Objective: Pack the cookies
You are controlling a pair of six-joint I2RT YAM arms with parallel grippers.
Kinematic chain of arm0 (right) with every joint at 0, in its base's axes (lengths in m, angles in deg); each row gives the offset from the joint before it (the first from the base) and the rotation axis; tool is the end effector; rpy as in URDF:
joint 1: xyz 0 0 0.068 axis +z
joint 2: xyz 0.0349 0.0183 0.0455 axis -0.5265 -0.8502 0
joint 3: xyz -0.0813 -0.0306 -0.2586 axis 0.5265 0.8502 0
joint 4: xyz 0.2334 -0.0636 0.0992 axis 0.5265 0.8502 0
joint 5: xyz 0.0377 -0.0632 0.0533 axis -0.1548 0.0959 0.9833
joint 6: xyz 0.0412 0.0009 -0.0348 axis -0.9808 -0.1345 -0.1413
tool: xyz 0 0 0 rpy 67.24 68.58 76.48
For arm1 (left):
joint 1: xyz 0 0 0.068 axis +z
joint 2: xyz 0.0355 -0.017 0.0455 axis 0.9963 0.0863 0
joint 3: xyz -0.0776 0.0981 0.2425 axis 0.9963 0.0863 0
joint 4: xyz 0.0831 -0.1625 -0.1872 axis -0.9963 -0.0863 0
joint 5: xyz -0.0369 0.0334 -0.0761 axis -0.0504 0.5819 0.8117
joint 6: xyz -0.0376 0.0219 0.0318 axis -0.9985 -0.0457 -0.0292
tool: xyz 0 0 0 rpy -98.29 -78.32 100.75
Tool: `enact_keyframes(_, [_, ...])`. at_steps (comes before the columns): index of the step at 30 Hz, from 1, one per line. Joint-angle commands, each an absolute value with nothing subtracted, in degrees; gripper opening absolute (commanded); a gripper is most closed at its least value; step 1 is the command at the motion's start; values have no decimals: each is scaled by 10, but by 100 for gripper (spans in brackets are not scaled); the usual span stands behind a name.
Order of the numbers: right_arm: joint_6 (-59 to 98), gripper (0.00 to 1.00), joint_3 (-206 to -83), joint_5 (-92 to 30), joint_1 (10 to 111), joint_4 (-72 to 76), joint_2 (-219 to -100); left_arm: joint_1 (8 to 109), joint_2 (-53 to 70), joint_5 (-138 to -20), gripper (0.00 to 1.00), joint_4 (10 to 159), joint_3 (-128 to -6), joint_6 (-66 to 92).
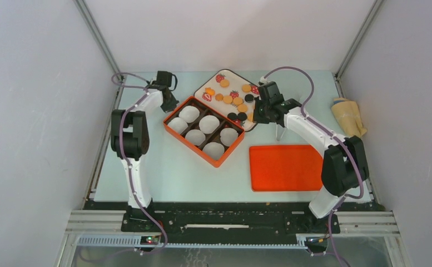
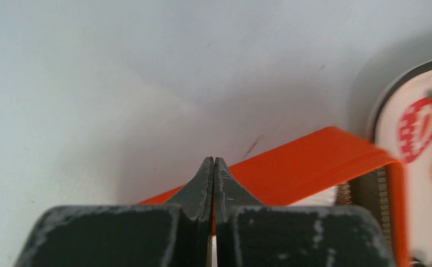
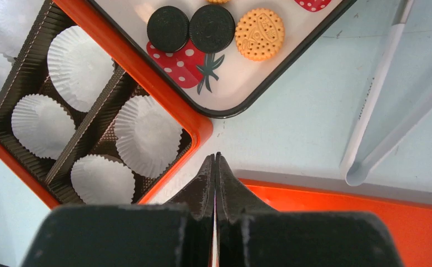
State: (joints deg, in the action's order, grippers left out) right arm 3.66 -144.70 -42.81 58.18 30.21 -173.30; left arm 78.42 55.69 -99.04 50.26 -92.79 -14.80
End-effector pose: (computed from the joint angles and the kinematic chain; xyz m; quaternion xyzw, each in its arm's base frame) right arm 0.3292 0.1610 0.2708 -0.0172 0.9340 0.1209 0.3358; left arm 0.4664 -0.0469 0.1979 -0.2937 0.9075 -0.0181 0.2997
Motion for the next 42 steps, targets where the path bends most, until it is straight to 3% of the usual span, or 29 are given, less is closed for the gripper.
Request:
enact_keyframes(1, [32, 0, -1485, -416, 575, 285, -1767, 783, 521, -990, 0, 516, -848, -135])
enact_keyframes(6, [39, 0, -1538, -405, 562, 298, -1843, 764, 449, -958, 0, 551, -722, -161])
enact_keyframes(11, [42, 0, -1584, -407, 559, 300, -1904, 733, 389, -981, 0, 542, -672, -150])
enact_keyframes(21, [64, 0, -1721, -353, 546, 359, -2016, 677, 313, -1002, 0, 493, -659, -148])
enact_keyframes(29, [98, 0, -1851, -293, 593, 431, -2112, 618, 166, -1040, 0, 467, -613, -143])
enact_keyframes(42, [112, 0, -1894, -141, 651, 426, -2151, 590, 36, -1068, 0, 461, -571, -124])
